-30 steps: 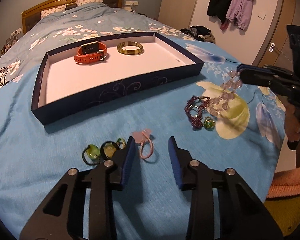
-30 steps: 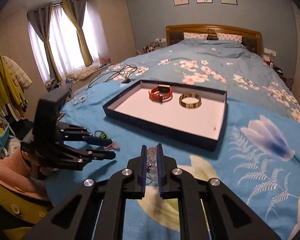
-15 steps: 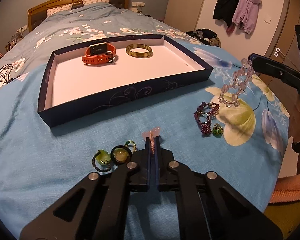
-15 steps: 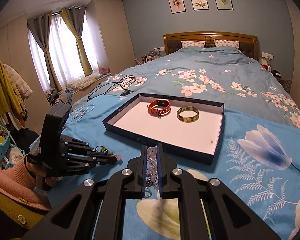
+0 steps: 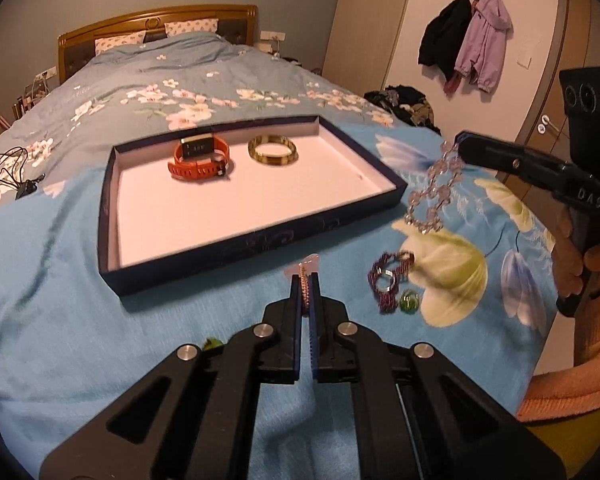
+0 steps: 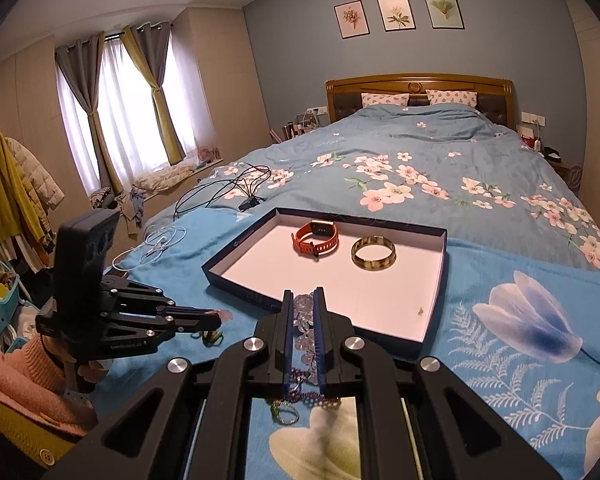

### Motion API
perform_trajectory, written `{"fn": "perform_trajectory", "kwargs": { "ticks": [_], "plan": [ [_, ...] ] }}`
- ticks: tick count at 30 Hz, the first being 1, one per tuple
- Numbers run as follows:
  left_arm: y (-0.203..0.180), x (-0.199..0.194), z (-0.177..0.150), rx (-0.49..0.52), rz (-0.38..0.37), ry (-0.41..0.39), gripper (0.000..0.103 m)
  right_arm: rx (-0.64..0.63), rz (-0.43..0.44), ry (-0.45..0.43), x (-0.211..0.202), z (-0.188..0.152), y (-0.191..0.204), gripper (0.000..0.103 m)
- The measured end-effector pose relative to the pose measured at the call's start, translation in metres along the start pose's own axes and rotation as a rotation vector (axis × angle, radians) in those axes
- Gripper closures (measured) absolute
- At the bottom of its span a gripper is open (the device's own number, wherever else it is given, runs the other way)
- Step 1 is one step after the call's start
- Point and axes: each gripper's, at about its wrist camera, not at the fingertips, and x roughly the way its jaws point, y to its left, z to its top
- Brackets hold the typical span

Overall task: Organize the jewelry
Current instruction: 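Place the hair tie in the box with the left tool while the right tool places the bead bracelet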

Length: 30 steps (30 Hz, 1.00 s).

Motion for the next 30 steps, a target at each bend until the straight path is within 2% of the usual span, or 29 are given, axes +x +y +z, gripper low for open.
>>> {"fn": "perform_trajectory", "kwargs": {
  "ticks": [15, 30],
  "plan": [
    [0.016, -0.009, 0.032, -0.019, 0.04, -0.083, 0.1, 0.0, -0.023, -0.045, 0.015, 0.027, -0.01, 0.095],
    [0.028, 0.002, 0.05, -0.017, 0.073, -0.095, 0.1, 0.013, -0.032, -0.035, 0.045, 0.043, -0.018, 0.095]
  ]
}}
